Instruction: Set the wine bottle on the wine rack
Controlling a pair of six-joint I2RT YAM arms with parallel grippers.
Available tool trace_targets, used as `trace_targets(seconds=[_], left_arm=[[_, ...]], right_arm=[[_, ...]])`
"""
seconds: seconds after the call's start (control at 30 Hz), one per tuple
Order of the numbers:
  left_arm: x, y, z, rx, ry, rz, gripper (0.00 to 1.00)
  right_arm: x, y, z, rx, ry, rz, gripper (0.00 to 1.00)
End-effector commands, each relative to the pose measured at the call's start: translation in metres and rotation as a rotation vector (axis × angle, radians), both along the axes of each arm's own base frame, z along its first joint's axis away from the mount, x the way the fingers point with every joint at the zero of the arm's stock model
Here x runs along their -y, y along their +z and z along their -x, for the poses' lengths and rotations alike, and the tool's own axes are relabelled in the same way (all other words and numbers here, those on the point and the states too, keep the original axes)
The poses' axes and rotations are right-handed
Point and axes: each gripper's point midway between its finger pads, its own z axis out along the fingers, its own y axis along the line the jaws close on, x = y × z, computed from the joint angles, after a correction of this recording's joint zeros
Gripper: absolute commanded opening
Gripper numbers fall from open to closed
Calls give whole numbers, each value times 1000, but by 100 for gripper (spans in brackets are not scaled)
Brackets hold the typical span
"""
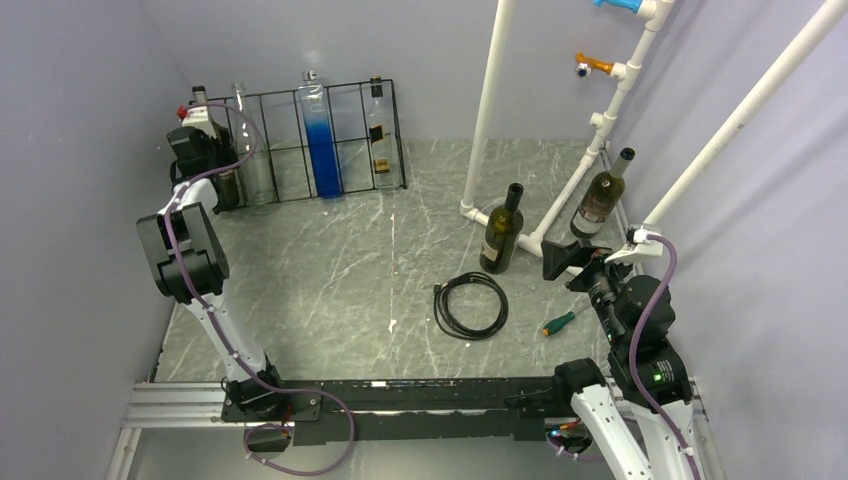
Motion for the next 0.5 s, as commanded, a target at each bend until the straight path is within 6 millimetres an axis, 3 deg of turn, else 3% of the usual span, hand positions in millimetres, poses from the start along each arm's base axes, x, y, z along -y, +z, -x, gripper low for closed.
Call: trace_targets(seconds=[0.0,0.07,0.13,0.17,0.47], left_arm=[[-4,62,-12,157,6,-66,75],[-4,63,-10,158,9,-68,76],[-4,63,-10,161,8,-70,91],[-3,64,-10,163,5,-71,94],[-3,73,-6,177,9,-70,100]], right_arm=[[0,13,-2,37,3,4,99],[-1,12,-2,36,5,4,99],[-1,12,-2,33,5,5,99],[-1,11,-3,32,6,4,99],[-2,10,-1,30,12,0,99]])
